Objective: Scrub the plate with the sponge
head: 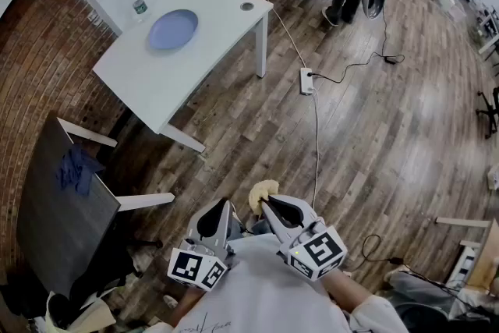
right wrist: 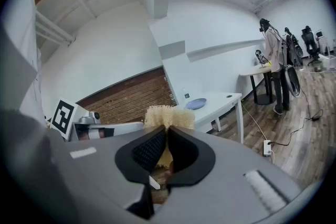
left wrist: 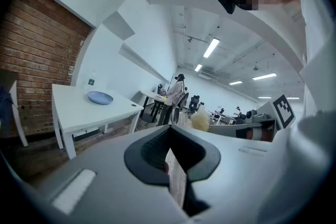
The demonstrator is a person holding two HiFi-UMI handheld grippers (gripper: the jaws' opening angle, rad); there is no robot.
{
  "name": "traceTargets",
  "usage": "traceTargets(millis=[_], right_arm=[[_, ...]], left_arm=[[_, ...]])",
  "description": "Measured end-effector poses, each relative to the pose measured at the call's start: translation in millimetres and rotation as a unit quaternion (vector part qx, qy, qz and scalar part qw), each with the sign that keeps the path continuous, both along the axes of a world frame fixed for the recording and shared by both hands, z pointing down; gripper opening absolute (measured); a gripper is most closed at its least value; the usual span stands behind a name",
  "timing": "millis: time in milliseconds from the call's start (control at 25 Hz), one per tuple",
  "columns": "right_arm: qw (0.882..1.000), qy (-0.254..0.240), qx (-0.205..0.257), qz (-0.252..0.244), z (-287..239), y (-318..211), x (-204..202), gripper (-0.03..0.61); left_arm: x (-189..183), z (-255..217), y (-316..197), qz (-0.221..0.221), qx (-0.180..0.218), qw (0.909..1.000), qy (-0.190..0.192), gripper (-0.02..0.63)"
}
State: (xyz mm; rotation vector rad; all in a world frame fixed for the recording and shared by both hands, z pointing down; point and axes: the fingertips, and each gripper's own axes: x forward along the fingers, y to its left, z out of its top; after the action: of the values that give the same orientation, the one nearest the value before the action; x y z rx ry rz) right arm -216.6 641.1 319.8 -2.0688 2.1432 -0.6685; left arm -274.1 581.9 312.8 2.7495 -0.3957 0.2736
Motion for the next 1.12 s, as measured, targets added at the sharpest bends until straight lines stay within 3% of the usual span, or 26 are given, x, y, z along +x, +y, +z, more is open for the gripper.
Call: traceTargets(millis=[440,640,1120], right_arm=[[1.0,-0.014,0.006,-0.009,5.3,20.7,21.1,0.025],[0.999,-0.046,0.008,-0.008,7.9,3.2,32.3,0.029],[0.999,-0.043,0.001,0.001,-1.9,-88.2,84.2,0.031]], left_arm=[[18.7,1.5,21.0,-0.008,0.005,1.0,-0.004,0.017],[25.1,-0.4,-2.1,-0.02,0.0,0.9998,0.002,0.017],[81.4,-4.1,-91.2,-0.006,-0.004,0.9997,0.023,0.017]])
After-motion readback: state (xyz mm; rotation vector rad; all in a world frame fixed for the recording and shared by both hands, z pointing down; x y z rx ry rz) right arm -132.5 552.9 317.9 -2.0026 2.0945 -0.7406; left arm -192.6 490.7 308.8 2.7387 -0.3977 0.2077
